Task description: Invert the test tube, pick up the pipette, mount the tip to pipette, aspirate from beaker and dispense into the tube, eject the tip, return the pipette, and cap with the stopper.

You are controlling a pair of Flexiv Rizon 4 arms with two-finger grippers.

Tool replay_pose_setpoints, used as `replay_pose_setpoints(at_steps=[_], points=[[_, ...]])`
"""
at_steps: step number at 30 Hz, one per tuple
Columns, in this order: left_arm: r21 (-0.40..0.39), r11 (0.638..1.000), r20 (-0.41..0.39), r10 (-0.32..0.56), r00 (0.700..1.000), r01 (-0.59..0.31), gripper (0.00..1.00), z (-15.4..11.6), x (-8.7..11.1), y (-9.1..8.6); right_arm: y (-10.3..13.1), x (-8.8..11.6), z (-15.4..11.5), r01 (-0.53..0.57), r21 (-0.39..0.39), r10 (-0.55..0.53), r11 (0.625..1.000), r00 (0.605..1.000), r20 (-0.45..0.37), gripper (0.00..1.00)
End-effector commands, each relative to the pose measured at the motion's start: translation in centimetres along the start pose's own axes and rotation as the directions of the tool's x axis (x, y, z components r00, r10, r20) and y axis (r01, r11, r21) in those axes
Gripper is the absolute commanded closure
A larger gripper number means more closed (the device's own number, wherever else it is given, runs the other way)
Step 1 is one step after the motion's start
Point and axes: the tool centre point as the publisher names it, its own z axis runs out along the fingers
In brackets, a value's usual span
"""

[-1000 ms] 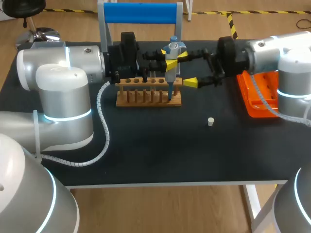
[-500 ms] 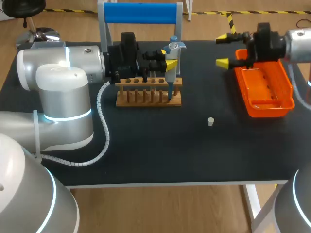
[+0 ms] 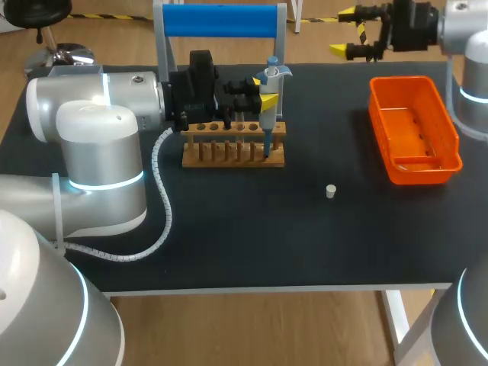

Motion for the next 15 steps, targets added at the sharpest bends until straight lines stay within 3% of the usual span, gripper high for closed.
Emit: replay_pose_setpoints(at_steps=[1, 15], points=[[0.004, 1.000, 0.004, 0.001, 1.000, -0.001, 1.00, 0.1, 0.1, 0.1, 0.6, -1.3, 3.3, -0.010, 0.044, 0.009, 0.999, 1.000, 0.002, 0.00], [0.004, 1.000, 0.004, 0.001, 1.000, -0.001, 1.00, 0.1, 0.1, 0.1, 0.8, -0.8, 8.8, -0.038, 0.102, 0.040, 0.994, 0.999, -0.018, 0.00]])
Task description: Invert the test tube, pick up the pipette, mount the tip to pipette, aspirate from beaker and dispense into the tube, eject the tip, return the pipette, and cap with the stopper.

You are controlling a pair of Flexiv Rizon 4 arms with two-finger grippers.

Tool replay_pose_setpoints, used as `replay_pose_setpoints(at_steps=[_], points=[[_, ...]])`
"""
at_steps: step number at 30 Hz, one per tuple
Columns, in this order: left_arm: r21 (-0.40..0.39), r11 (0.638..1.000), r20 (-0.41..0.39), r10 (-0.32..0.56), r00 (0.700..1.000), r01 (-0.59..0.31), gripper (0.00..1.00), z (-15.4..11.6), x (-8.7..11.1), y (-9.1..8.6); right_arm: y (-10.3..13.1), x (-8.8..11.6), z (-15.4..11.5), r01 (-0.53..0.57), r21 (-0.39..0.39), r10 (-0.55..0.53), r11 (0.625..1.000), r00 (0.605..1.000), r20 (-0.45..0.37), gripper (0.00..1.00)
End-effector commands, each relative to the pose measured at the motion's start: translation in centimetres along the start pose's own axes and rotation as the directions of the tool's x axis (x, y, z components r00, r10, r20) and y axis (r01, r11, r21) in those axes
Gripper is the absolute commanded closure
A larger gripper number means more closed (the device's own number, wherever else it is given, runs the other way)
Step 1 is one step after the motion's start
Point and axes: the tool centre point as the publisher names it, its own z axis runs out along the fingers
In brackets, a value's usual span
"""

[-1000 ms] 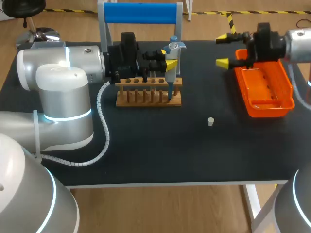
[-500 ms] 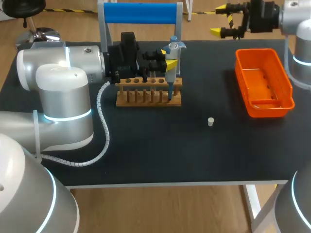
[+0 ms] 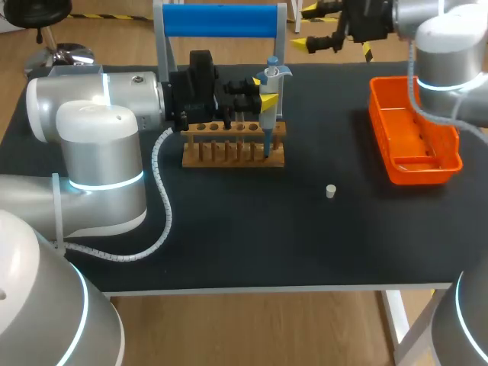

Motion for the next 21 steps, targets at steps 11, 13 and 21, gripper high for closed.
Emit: replay_pose_setpoints(at_steps=[11, 13, 21], points=[[0.004, 1.000, 0.004, 0.001, 1.000, -0.001, 1.00, 0.1, 0.1, 0.1, 1.3, -1.0, 4.6, 0.009, 0.038, -0.009, 0.999, 1.000, -0.003, 0.00], [0.004, 1.000, 0.004, 0.001, 1.000, -0.001, 1.00, 0.1, 0.1, 0.1, 1.3, -1.0, 5.2, 0.009, 0.041, -0.008, 0.999, 1.000, -0.005, 0.00], [0.004, 1.000, 0.004, 0.001, 1.000, -0.001, 1.00, 0.1, 0.1, 0.1, 1.1, -1.0, 7.0, 0.002, 0.055, -0.002, 0.998, 1.000, -0.014, 0.00]])
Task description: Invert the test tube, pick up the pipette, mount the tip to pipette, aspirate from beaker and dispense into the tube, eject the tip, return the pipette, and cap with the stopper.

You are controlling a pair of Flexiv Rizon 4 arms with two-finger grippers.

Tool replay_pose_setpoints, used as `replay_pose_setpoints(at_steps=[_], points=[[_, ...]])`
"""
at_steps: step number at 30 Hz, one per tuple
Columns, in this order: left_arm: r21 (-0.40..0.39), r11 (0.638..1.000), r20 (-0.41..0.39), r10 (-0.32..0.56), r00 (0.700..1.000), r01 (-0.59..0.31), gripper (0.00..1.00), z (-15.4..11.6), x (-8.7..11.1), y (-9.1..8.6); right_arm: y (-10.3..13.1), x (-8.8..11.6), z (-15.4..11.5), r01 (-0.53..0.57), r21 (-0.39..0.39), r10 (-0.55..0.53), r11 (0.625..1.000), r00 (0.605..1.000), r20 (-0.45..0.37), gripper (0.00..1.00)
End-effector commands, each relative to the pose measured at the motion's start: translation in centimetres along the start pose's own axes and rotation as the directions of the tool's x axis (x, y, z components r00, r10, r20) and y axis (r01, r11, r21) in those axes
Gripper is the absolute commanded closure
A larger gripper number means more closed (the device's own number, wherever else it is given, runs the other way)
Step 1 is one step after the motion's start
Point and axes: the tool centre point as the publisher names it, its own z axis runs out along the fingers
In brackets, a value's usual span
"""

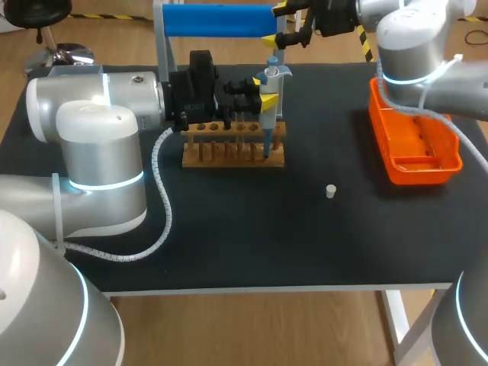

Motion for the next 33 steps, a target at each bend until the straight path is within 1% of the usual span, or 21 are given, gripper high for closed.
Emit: replay_pose_setpoints(at_steps=[1, 9, 33], points=[[0.004, 1.000, 0.004, 0.001, 1.000, -0.001, 1.00, 0.12, 0.08, 0.06, -0.04, -0.45, 1.14, -0.002, 0.007, 0.002, 1.000, 1.000, -0.005, 0.00], [0.004, 1.000, 0.004, 0.001, 1.000, -0.001, 1.00, 0.12, 0.08, 0.06, 0.44, -0.33, 1.39, -0.002, -0.002, 0.002, 1.000, 1.000, 0.000, 0.00], [0.004, 1.000, 0.004, 0.001, 1.000, -0.001, 1.00, 0.12, 0.08, 0.06, 0.44, -0.33, 1.39, -0.002, -0.002, 0.002, 1.000, 1.000, 0.000, 0.00]])
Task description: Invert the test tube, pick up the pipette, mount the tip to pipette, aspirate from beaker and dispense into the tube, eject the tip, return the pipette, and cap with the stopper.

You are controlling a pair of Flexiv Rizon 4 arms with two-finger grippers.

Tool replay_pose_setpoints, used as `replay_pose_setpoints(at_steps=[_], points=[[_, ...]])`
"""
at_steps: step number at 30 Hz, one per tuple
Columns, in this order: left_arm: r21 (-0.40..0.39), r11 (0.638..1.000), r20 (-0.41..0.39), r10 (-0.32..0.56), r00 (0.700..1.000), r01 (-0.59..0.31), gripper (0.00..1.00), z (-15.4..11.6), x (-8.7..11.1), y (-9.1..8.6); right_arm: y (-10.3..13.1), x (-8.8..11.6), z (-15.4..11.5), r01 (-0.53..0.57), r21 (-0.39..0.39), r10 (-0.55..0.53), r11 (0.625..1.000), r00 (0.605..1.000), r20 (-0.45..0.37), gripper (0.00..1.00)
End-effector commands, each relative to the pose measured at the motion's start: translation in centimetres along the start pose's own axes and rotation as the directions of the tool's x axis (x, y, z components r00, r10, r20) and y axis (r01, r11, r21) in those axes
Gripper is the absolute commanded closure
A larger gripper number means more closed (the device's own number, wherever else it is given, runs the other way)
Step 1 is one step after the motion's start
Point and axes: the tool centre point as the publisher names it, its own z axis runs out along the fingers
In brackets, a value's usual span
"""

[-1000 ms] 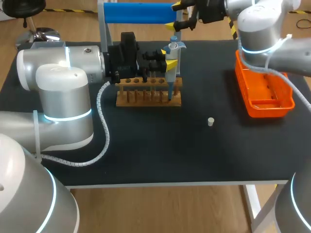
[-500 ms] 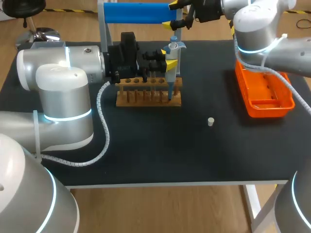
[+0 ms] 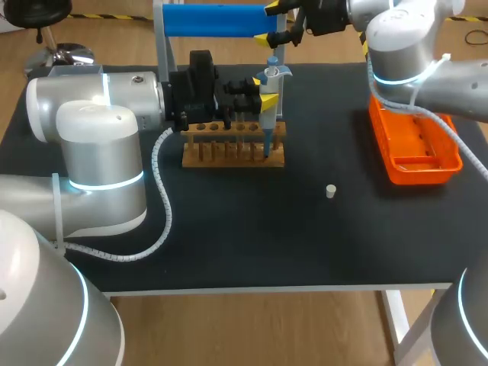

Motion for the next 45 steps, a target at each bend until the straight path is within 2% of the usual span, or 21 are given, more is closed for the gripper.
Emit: replay_pose_setpoints(at_steps=[1, 9, 18, 25, 31, 36, 45], points=[[0.004, 1.000, 0.004, 0.001, 1.000, -0.001, 1.00, 0.1, 0.1, 0.1, 0.0, 0.0, 0.0, 0.000, 0.002, 0.000, 1.000, 1.000, -0.001, 0.00], [0.004, 1.000, 0.004, 0.001, 1.000, -0.001, 1.00, 0.1, 0.1, 0.1, 0.0, 0.0, 0.0, 0.000, 0.002, 0.000, 1.000, 1.000, -0.001, 0.00], [-0.073, 0.996, 0.163, -0.029, 0.986, 0.042, 1.00, -6.1, -3.0, 1.3, 0.0, 0.0, 0.0, 0.000, 0.002, 0.000, 1.000, 1.000, -0.001, 0.00], [-0.113, 0.992, 0.310, -0.022, 0.950, 0.060, 1.00, -11.1, -6.2, 1.8, 0.0, 0.0, 0.0, 0.000, 0.002, 0.000, 1.000, 1.000, -0.001, 0.00], [-0.158, 0.983, 0.401, -0.019, 0.916, 0.089, 1.00, -13.8, -9.3, 2.2, 0.0, 0.0, 0.0, 0.000, 0.002, 0.000, 1.000, 1.000, -0.001, 0.00], [-0.186, 0.973, 0.487, -0.031, 0.873, 0.138, 1.00, -15.3, -11.8, 2.3, 0.0, 0.0, 0.0, 0.000, 0.002, 0.000, 1.000, 1.000, -0.001, 0.00], [-0.186, 0.973, 0.487, -0.031, 0.873, 0.138, 1.00, -15.3, -11.8, 2.3, 0.0, 0.0, 0.0, 0.000, 0.002, 0.000, 1.000, 1.000, -0.001, 0.00]])
